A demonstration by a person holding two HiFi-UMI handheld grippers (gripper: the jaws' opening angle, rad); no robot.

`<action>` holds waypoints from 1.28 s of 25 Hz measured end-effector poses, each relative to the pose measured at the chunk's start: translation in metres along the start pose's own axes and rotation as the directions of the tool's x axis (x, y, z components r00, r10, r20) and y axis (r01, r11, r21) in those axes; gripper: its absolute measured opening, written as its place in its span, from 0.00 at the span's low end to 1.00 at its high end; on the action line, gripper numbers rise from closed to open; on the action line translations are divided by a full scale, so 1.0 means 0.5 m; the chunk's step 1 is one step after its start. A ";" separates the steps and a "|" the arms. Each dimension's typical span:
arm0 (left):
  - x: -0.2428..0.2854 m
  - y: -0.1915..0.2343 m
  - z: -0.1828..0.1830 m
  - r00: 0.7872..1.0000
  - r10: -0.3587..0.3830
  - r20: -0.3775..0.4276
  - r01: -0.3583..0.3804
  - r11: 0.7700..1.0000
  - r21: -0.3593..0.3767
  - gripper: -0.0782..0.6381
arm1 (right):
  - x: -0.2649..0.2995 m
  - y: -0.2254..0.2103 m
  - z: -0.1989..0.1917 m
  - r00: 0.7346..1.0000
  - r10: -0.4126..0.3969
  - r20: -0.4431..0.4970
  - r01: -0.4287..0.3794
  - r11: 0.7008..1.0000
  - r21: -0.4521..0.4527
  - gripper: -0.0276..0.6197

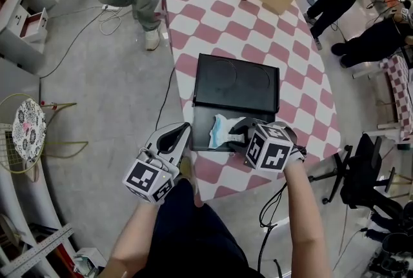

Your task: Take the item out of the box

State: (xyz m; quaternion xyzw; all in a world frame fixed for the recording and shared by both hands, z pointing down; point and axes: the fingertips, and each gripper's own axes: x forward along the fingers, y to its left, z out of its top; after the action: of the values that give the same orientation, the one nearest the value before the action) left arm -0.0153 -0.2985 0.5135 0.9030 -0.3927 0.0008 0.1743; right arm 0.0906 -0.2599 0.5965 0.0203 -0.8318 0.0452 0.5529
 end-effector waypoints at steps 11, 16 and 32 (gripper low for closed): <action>0.000 0.004 0.001 1.000 -0.005 0.009 0.005 1.000 -0.010 0.11 | 0.014 -0.013 0.003 0.993 -0.121 -0.016 0.119 0.990 -0.078 0.14; 0.001 0.006 -0.001 1.000 -0.008 0.012 0.008 1.000 -0.018 0.11 | 0.015 -0.014 0.008 0.990 -0.138 0.009 0.138 0.988 -0.068 0.09; 0.000 -0.009 -0.002 1.000 -0.013 0.008 0.013 1.000 -0.019 0.11 | -0.024 0.004 0.025 0.980 -0.165 0.110 0.171 0.984 -0.050 0.06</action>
State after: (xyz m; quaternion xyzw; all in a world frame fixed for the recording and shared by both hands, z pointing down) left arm -0.0123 -0.2953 0.5132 0.9038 -0.3875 -0.0075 0.1813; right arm 0.0838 -0.2594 0.5808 0.0766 -0.8560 -0.0275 0.5106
